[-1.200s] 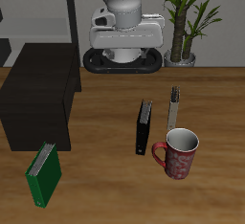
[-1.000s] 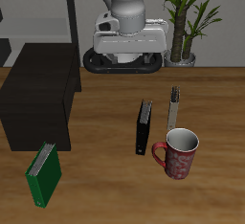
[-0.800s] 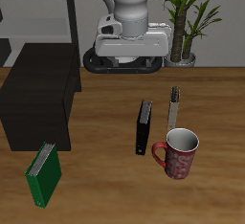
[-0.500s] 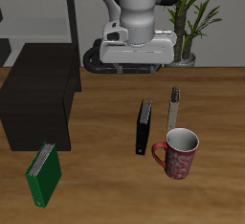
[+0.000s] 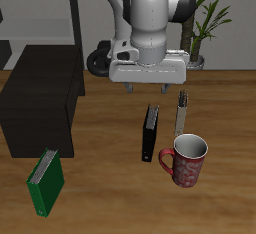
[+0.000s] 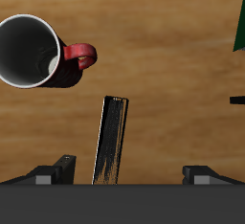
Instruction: Place the black book flat on top of the shelf
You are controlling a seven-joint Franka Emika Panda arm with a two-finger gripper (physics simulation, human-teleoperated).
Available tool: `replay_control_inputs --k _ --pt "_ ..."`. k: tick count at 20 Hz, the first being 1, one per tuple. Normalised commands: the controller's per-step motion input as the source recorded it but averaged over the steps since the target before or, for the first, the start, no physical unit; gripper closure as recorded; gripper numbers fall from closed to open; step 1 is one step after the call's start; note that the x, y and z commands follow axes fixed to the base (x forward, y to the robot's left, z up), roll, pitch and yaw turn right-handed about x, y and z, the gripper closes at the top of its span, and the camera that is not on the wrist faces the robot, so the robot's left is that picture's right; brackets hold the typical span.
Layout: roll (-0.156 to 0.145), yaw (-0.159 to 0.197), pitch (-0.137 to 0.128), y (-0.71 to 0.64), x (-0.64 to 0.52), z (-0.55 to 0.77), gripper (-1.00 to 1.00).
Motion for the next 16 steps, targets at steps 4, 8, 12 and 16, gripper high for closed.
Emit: replay_control_inputs --k 4,8,12,16 --pt "0.013 -0.013 -0.013 0.04 0.03 -0.29 -1.00" --pt "-0.019 -0.014 0.008 0.00 0.09 -0.37 -1.00" --pt "-0.009 -0.004 0.009 0.03 0.04 -0.31 -1.00" --pt "-0.010 -0.021 0.011 -0.06 0.04 -0.19 -1.00"
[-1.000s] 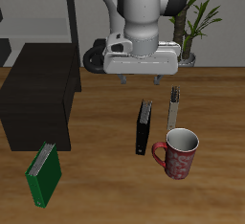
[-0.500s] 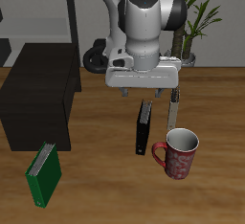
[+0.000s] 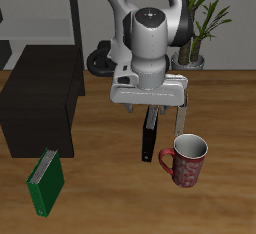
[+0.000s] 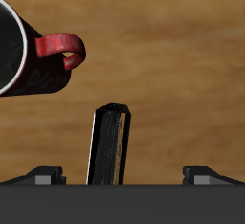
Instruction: Place the black book flat on top of the shelf
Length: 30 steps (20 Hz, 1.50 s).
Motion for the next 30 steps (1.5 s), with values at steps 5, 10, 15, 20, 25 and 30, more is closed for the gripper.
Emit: replay_control_inputs --k 5,10,15,20,25,30 --pt "-0.001 0.012 0.032 0.01 0.02 -0.33 -1.00" --pt "0.000 0.001 0.030 -0.01 0.03 -0.23 -1.00" --pt "0.031 0.033 0.044 -0.06 0.06 -0.36 -1.00" --pt "-0.030 -0.012 0.020 -0.08 0.03 -0.08 1.00" --pt "0.002 0.006 -0.004 -0.07 -0.02 0.07 1.00" --pt "-0.037 0.014 -0.023 -0.19 -0.03 0.34 1.00"
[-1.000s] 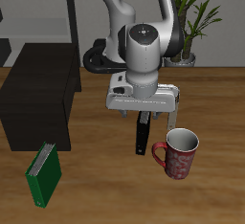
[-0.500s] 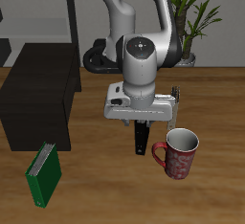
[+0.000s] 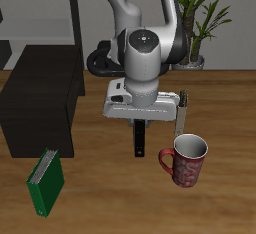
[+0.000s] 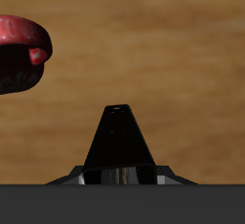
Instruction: Place the black book flat on top of the shelf
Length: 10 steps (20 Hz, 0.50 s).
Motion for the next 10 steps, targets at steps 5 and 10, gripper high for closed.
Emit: replay_control_inputs --k 5,10 --pt "-0.056 0.030 -0.064 -0.21 -0.12 0.73 1.00" --pt "-0.068 0.047 -0.091 -0.30 -0.16 0.88 1.00"
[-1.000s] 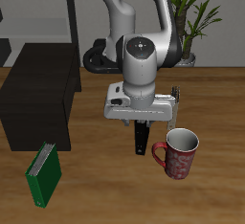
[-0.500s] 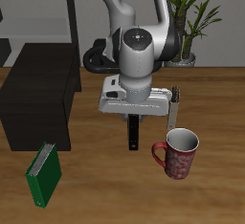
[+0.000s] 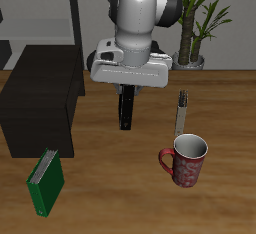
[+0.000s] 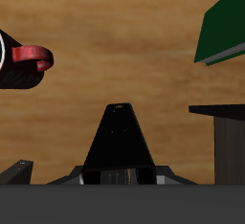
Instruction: Place the black book flat on top of the shelf
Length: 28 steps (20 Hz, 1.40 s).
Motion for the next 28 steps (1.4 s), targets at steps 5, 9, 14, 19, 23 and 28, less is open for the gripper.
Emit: replay_control_inputs --k 5,9,14,19,23,28 --pt "-0.099 0.062 -0.098 -0.37 -0.17 0.84 1.00" --pt "-0.094 0.050 -0.116 -0.36 -0.17 0.85 1.00" --pt "-0.057 0.031 -0.081 -0.19 -0.17 0.54 1.00" --pt "-0.063 0.038 -0.065 -0.20 -0.21 0.45 1.00" --pt "-0.135 0.046 -0.043 -0.42 -0.08 0.32 1.00" --pt "-0.174 0.034 -0.055 -0.52 -0.08 0.34 1.00"
